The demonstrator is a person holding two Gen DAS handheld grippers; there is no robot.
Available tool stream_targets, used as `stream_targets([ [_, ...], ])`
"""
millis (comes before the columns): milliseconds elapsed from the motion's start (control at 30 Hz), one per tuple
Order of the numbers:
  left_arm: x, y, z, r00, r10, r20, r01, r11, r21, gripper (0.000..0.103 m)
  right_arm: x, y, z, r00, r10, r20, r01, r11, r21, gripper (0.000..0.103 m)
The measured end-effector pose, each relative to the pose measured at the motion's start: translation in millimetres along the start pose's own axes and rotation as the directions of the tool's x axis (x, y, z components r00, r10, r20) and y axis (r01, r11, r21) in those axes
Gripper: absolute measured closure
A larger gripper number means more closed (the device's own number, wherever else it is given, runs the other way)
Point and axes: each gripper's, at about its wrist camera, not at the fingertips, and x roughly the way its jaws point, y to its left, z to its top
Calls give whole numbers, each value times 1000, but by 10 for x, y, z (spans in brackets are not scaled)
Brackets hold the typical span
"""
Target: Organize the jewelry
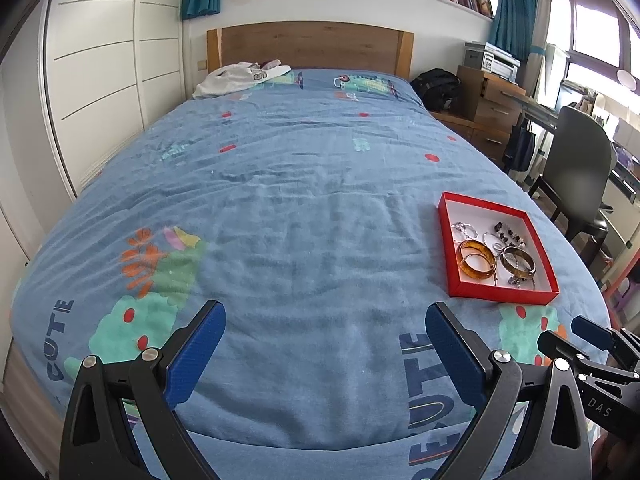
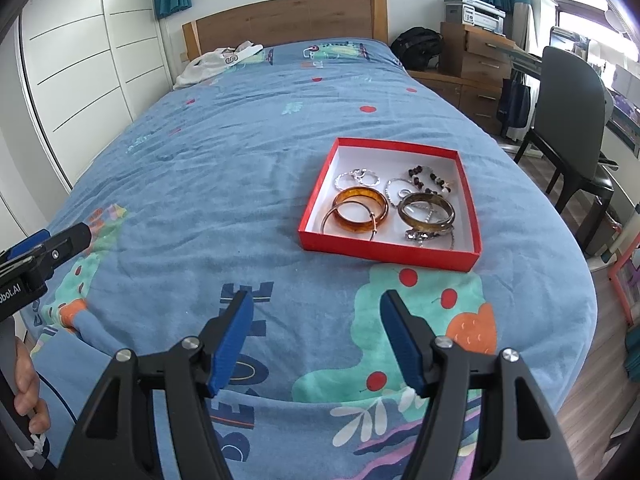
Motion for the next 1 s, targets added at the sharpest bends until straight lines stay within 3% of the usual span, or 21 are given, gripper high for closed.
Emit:
stream_targets([
  [1000,96,-2,-41,1000,-13,-23,13,1000,-4,4,33,-46,-15,1000,-7,4,7,1000,10,38],
])
